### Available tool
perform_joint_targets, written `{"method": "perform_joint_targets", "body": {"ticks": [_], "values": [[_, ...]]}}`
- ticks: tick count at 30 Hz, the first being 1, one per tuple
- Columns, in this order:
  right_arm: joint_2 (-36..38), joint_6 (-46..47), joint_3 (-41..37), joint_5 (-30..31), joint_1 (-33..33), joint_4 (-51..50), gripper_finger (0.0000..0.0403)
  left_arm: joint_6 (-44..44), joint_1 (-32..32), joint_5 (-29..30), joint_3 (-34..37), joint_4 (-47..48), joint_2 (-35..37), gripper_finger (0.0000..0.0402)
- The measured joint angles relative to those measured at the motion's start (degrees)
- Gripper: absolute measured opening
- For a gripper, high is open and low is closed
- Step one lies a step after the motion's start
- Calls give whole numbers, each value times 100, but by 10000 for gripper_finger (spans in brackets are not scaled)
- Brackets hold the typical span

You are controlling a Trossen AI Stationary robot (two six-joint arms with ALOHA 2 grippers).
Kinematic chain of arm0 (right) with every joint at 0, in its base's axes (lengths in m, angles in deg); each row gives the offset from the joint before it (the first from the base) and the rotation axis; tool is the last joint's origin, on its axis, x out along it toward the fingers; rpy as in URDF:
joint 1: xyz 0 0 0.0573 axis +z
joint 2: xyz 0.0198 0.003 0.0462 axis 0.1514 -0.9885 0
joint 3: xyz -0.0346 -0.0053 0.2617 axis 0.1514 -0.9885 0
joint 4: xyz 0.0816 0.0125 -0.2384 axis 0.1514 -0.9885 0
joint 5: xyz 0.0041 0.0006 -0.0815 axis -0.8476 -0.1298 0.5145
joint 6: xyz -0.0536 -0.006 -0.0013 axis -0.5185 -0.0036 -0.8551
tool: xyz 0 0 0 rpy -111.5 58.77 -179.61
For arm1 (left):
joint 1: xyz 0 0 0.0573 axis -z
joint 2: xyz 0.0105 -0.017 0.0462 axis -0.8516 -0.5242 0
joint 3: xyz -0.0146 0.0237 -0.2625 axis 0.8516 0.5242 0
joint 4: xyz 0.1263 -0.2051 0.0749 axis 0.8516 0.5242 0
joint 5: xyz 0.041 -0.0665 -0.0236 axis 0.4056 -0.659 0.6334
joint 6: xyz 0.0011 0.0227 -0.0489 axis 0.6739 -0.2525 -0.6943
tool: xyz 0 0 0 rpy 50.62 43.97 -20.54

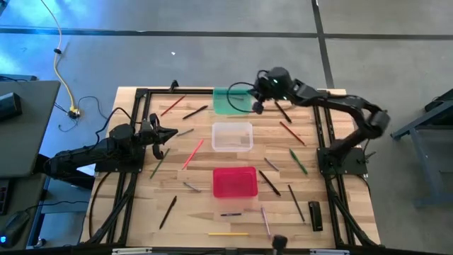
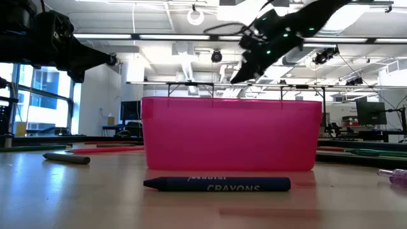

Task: Sort crayons/erasers/pens/pencils in bins
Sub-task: Put the top left black pen into the red bin

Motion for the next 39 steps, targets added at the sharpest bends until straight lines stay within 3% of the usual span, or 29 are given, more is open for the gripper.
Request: {"method": "perform_joint_targets", "body": {"ticks": [8, 18, 22, 30, 39], "values": [[1211, 758, -2228, -4, 286, 2705, 0, -14, 0, -13, -2, 0, 0, 1], [1545, 1590, -3967, 24, 842, 4928, 0, -13, 0, -13, 0, -68, 0, 0], [1543, 1487, -4428, 432, 1127, 5789, 0, -12, 0, 186, 0, -230, -1, 0], [1543, 1325, -4857, 484, 1085, 6877, 0, -314, 0, 873, -2, -335, -150, 0], [1543, 1294, -4865, 488, 908, 6890, 0, -306, -8, 1098, -537, -323, -1367, 0]]}}
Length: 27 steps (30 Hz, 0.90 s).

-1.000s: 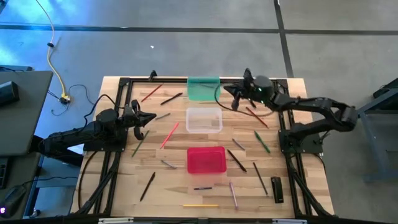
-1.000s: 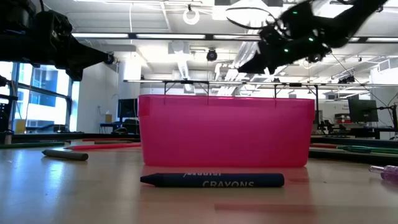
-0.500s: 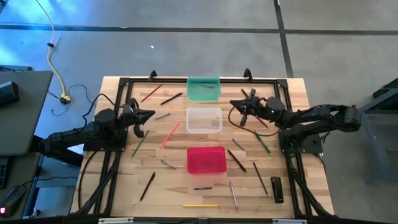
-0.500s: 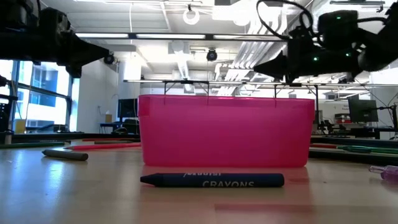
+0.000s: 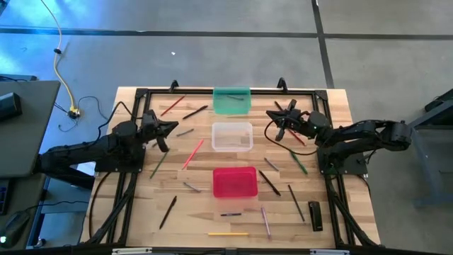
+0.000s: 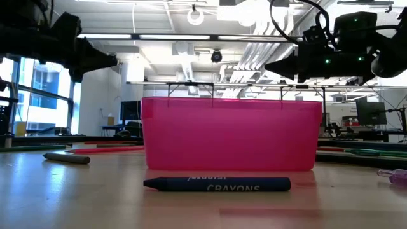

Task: Sort crayons/erasers/pens/pencils in bins
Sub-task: Put the top left black pen into the red bin

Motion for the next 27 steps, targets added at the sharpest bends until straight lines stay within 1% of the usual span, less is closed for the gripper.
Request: {"method": "perform_joint_targets", "body": {"ticks": [3, 6, 12, 19, 23, 27], "values": [[0, -52, 0, 0, 0, -12, 0, 131, -114, 74, -469, 268, -688, 0], [0, -138, 0, 0, 0, -18, 0, 148, -394, -22, -1038, 797, -1445, 0], [0, -149, 0, -2, 0, -21, 0, 605, -1170, -750, -2120, 1644, -3027, 0], [0, -149, 0, -2, 0, -21, 0, 1507, -2156, -1559, -3319, 2584, -4817, 0], [0, -149, 0, -4, 0, -21, 0, 2079, -2461, -1744, -3750, 2932, -5638, 0], [0, -149, 0, -4, 0, -21, 0, 2449, -2711, -1780, -3928, 3147, -6259, 0]]}}
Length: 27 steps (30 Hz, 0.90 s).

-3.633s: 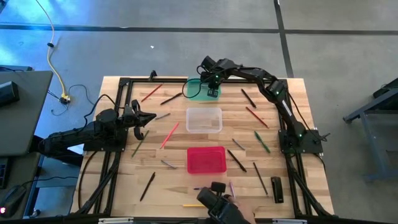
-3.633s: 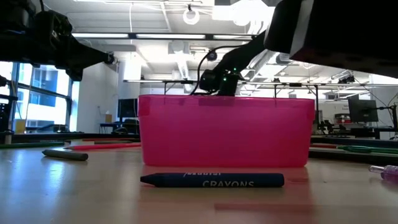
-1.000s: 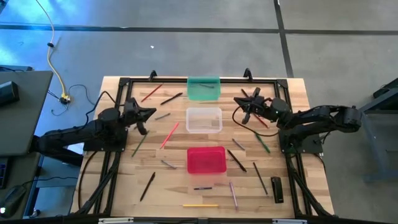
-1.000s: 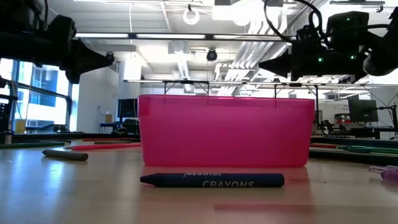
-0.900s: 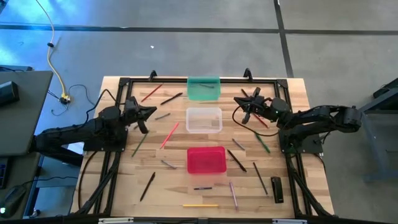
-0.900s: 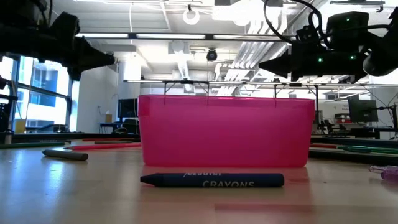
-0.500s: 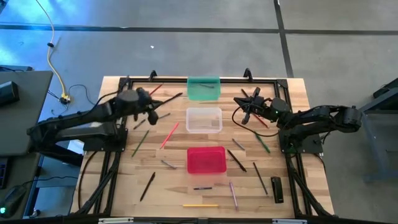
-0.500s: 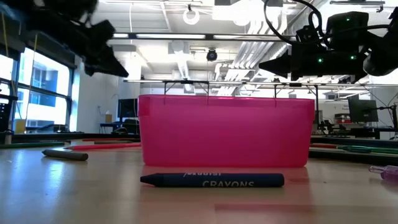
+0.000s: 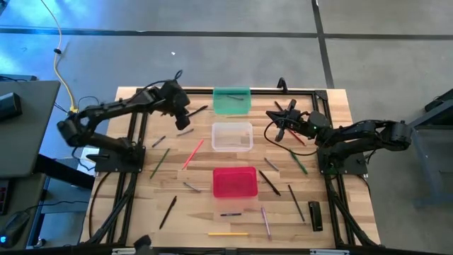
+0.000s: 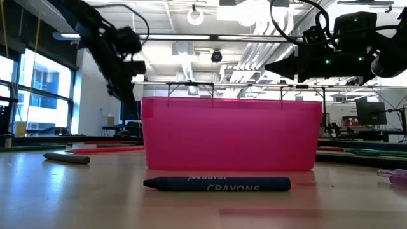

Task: Sort crayons/erasers/pens/pencils in bins
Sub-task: Put the top left black pen into the red bin

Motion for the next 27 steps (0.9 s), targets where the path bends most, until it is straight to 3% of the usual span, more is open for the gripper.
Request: {"method": "perform_joint_targets", "body": {"ticks": [11, 18, 22, 27], "values": [[0, 15, -2, -2, 0, -2, 0, 400, -422, -87, -687, 514, -1546, 6], [0, 15, -2, -2, 0, -11, 0, 270, -433, 26, -957, 472, -2200, 64], [-2, 13, -2, -2, 0, -72, 0, 245, -433, 374, -962, 344, -2284, 107], [-2, 4, -2, -2, 0, -93, 0, 333, -450, 391, -964, 298, -2414, 136]]}}
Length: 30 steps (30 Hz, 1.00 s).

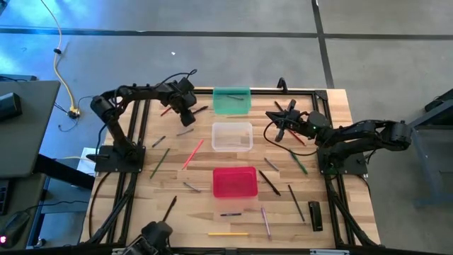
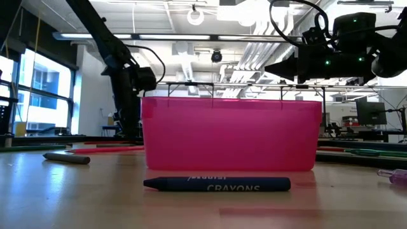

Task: Sort crayons/erasers/pens/pencils in bins
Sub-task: Put the top left black pen into the red bin

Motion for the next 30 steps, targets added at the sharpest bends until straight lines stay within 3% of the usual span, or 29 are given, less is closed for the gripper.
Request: {"method": "perform_joint_targets", "body": {"ticks": [7, 19, 30], "values": [[0, -2, 0, 0, 2, -3, 0, 178, -34, -145, -22, -21, -148, 115], [0, -4, 0, 0, 0, -14, 0, 614, 78, -176, -16, 111, -164, 17], [0, 31, 0, 0, 0, -16, 0, 398, 55, 226, 37, 289, 102, 11]]}}
